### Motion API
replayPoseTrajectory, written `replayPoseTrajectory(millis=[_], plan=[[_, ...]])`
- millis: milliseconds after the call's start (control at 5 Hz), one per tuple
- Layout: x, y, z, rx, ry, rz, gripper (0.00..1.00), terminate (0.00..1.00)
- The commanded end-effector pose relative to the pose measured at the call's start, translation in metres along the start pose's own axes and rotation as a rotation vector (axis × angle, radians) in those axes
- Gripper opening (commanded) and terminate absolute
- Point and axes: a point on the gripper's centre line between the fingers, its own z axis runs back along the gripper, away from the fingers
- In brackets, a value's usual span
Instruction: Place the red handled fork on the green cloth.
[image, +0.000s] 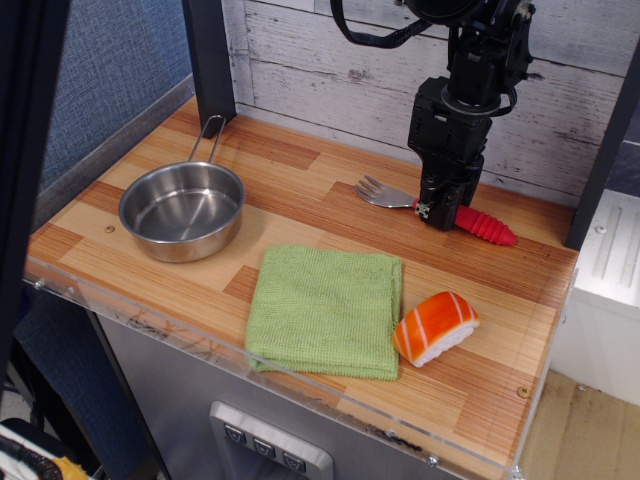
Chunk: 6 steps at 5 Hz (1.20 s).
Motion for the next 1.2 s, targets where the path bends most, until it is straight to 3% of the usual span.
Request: replayPoseTrajectory(millis=[0,400,1000], plan=[[0.006,0.001,0.065,-0.115,0.017,0.009,0.0,0.0],[0.013,0.013,0.116,-0.172,0.023,-0.016,0.0,0.0],[0.033,0.03,0.15,-0.243,-0.016,-0.343,0.0,0.0]])
